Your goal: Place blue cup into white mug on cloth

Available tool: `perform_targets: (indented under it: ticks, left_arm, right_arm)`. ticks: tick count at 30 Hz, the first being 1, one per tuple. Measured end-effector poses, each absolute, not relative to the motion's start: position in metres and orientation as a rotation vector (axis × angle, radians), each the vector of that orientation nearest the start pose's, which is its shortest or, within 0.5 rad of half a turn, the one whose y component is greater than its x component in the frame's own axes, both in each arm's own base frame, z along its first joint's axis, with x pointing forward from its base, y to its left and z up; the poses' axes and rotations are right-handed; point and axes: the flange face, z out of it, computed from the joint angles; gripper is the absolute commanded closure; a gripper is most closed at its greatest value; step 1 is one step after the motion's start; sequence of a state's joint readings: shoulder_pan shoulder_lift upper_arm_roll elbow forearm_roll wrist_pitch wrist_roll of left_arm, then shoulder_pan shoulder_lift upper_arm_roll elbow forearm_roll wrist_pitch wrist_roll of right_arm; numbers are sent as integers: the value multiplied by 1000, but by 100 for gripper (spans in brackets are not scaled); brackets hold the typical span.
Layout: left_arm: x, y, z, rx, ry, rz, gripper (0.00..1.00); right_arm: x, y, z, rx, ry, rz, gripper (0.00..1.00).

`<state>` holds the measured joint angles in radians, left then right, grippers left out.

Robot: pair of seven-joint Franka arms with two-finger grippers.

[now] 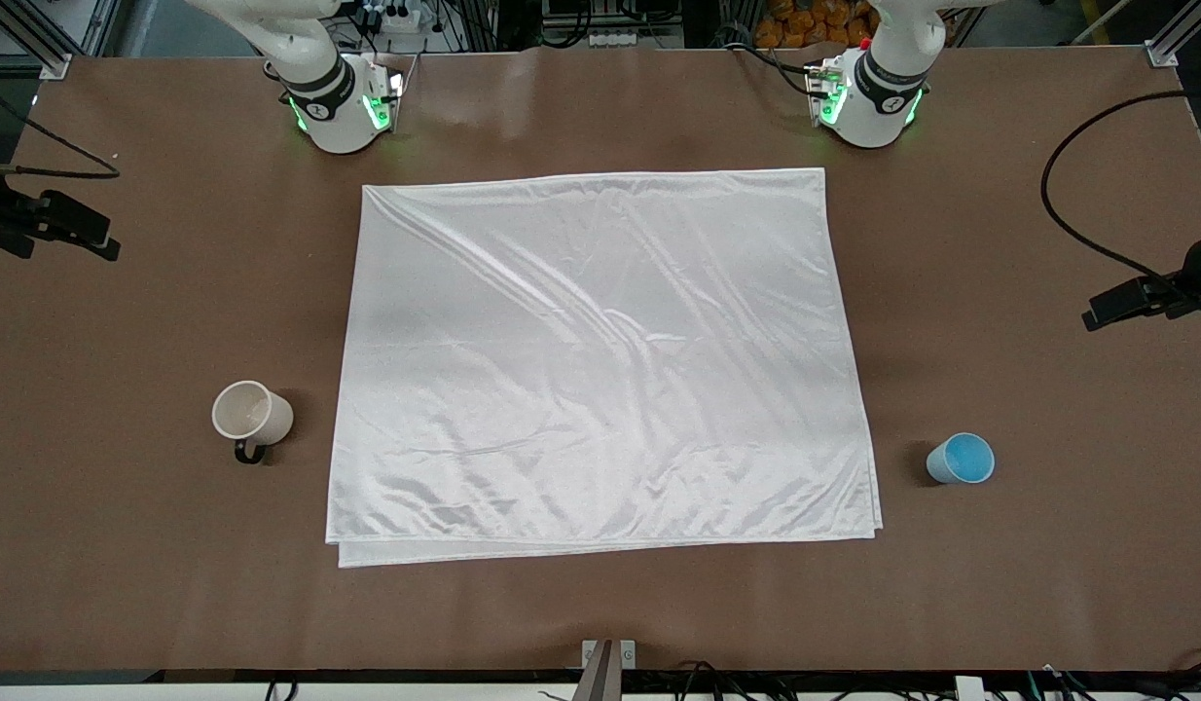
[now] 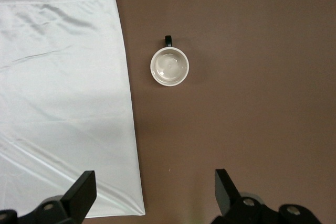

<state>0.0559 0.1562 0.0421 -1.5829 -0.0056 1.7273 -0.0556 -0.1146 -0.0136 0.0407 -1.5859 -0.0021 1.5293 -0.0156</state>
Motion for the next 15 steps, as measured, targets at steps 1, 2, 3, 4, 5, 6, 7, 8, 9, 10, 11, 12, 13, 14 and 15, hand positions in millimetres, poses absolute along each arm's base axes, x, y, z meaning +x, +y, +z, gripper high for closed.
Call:
perform_targets:
  ticks: [1,2,3,4,5,6,7,8,9,10,11,12,13,14,15]
  left_arm:
    - [610,61,533,-3130,-249,16,0]
    - [613,64,526,-3130,-254,15,0]
    - [617,67,516,-3129,-257,15,0]
    - [620,70,508,-3128,-259,18,0]
    - [623,71,500,-3128,-259,19,0]
    - [627,72,491,-3127,-259,23,0]
    - [630,73,483,-3127,-260,27,0]
    - [633,74,476,-3126,-260,31,0]
    - [636,74,467,-3126,-260,40,0]
    - [639,74,458,-3125,-260,50,0]
    - [641,74,451,-3125,-259,59,0]
    - [643,75,444,-3124,-259,65,0]
    - [645,75,436,-3124,-259,72,0]
    - [647,75,430,-3123,-259,76,0]
    - [650,75,422,-3123,-259,80,0]
  right_arm:
    - [545,-43,619,-3140,99,68,0]
    - [546,-46,617,-3139,104,70,0]
    - [547,-49,614,-3139,110,73,0]
    - [548,-51,611,-3138,115,74,0]
    - [550,-54,609,-3138,120,74,0]
    - [551,-56,606,-3137,122,75,0]
    - [553,-59,603,-3137,123,77,0]
    - [554,-62,600,-3136,123,81,0]
    - [557,-66,596,-3135,123,84,0]
    - [559,-69,592,-3134,122,88,0]
    - [561,-72,588,-3133,123,92,0]
    - [563,-75,584,-3132,125,98,0]
    - [566,-79,577,-3130,128,109,0]
    - [568,-81,572,-3129,129,118,0]
    - [572,-83,564,-3127,130,128,0]
